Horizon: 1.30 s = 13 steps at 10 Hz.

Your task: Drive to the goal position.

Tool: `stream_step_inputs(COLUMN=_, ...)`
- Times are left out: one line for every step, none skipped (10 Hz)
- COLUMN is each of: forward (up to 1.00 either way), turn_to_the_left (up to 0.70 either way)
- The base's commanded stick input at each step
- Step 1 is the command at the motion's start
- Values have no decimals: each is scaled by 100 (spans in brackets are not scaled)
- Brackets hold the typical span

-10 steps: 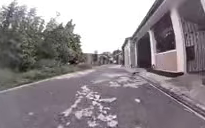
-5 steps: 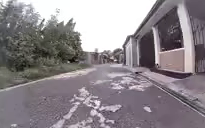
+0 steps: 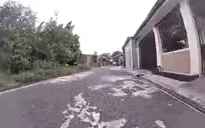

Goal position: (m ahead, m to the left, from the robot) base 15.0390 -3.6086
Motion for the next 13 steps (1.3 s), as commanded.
stream_step_inputs(forward=70, turn_to_the_left=0)
stream_step_inputs(forward=70, turn_to_the_left=0)
stream_step_inputs(forward=70, turn_to_the_left=0)
stream_step_inputs(forward=70, turn_to_the_left=0)
stream_step_inputs(forward=70, turn_to_the_left=0)
stream_step_inputs(forward=70, turn_to_the_left=0)
stream_step_inputs(forward=70, turn_to_the_left=0)
stream_step_inputs(forward=70, turn_to_the_left=0)
stream_step_inputs(forward=70, turn_to_the_left=0)
stream_step_inputs(forward=70, turn_to_the_left=0)
stream_step_inputs(forward=70, turn_to_the_left=0)
stream_step_inputs(forward=70, turn_to_the_left=0)
stream_step_inputs(forward=70, turn_to_the_left=0)
